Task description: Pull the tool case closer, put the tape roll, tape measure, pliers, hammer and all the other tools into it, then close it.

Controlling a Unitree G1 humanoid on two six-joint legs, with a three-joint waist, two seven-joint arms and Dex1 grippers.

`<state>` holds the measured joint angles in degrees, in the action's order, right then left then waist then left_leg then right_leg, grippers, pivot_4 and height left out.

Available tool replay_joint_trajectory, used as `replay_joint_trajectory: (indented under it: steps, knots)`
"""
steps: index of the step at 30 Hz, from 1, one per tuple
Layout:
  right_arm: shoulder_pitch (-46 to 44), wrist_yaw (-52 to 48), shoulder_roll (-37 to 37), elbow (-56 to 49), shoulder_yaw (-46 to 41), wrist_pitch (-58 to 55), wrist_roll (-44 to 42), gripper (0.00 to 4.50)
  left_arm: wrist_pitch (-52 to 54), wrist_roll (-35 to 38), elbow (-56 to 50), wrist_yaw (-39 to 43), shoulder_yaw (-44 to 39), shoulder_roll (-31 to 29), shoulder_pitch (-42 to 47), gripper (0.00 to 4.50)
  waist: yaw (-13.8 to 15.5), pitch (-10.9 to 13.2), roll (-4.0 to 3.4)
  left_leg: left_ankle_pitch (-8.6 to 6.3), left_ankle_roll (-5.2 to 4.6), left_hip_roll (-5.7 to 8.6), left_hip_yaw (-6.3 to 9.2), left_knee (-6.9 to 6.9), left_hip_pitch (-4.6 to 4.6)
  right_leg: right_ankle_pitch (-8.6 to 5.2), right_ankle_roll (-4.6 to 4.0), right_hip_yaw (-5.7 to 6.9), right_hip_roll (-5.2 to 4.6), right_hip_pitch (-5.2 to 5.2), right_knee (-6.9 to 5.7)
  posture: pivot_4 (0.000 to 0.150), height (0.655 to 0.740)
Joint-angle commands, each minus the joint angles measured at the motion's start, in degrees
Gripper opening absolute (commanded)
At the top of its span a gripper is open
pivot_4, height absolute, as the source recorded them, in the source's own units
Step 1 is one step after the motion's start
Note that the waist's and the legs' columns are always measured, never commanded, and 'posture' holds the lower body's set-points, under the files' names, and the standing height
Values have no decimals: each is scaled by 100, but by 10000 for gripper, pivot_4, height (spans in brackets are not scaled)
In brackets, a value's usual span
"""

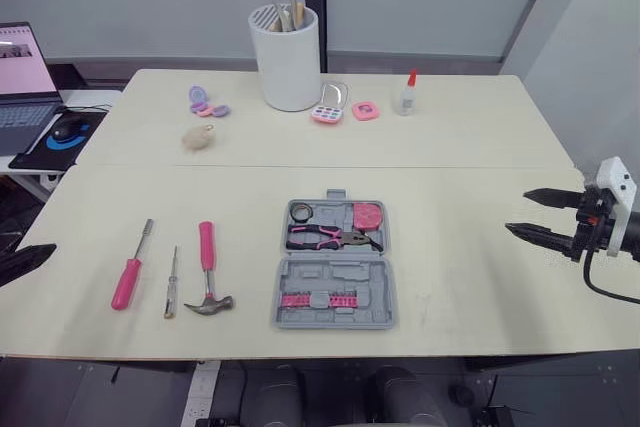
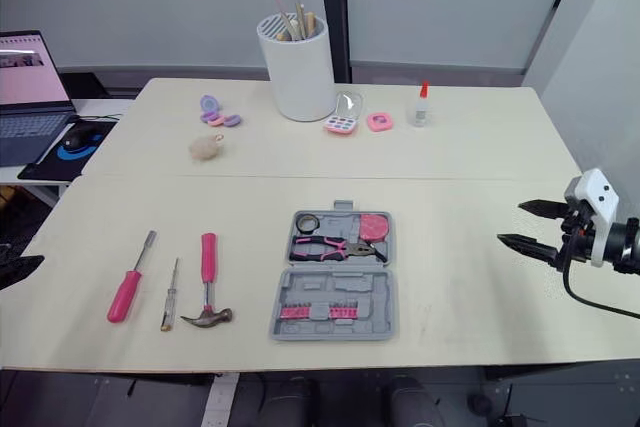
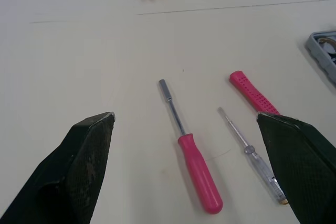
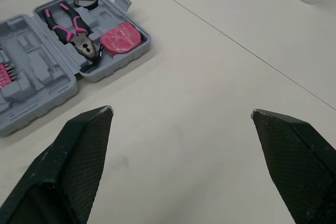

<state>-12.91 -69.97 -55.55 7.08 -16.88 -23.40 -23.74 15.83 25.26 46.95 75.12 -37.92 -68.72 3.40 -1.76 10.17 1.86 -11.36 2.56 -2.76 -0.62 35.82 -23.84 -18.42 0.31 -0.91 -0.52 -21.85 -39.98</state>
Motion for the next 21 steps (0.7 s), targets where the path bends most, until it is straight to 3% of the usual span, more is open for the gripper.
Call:
replay_joint_trajectory:
  steps: [1,12,21]
  knots:
    - [-76,-29,-168,48,-170,256,9,44929,-311,-94,288,56,-13,-267,170,45000,0,0,0,0,0,0,-1,0,0,0,0,-1,0,-1,0,1500,7400]
    - [-258,-27,-175,140,-41,338,33,44929,-286,-99,130,6,25,-202,276,45000,-9,0,0,0,0,-1,-7,-1,-2,0,0,-4,1,-7,-4,1500,7400]
    - [-289,470,140,-475,185,683,315,44929,-144,-45,-80,-213,-118,-65,3,45000,-14,0,0,0,0,-2,-6,-1,-3,0,0,-6,1,-8,-6,1500,7400]
